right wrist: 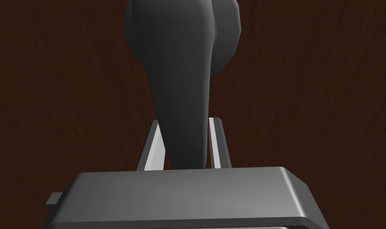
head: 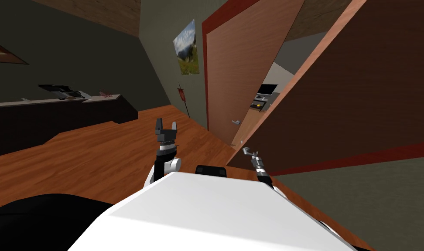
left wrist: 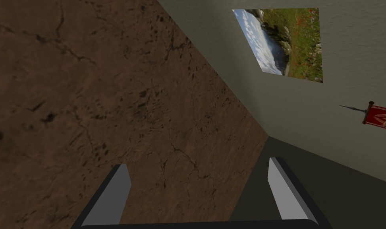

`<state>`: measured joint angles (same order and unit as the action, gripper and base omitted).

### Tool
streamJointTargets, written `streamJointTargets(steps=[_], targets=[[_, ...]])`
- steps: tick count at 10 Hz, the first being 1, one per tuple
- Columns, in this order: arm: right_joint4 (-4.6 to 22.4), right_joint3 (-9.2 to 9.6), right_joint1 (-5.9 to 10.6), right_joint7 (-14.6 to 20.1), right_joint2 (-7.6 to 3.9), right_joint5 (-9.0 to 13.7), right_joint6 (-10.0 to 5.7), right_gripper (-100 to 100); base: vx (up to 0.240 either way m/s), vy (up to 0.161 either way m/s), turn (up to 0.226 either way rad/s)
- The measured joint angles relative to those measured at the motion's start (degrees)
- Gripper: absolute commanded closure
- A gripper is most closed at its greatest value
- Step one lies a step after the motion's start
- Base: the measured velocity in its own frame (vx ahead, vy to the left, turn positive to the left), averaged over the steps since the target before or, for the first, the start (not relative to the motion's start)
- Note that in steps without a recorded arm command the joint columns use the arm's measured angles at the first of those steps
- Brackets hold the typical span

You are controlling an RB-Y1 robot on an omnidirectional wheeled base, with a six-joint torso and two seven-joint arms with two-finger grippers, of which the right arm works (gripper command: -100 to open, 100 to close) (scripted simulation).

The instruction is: Pull the door open

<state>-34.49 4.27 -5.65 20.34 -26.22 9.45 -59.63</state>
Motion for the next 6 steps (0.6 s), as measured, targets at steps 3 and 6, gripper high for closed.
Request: streamJointTargets(steps=[3,6], targets=[[1.8,0.73,-0.12,1.1,-0.90,-0.3,-2.24,100,-0.115,-0.037,0.101],[2.3,1.70,-1.50,2.1,-1.85,-0.5,-5.12,100,-0.181,-0.067,0.142]])
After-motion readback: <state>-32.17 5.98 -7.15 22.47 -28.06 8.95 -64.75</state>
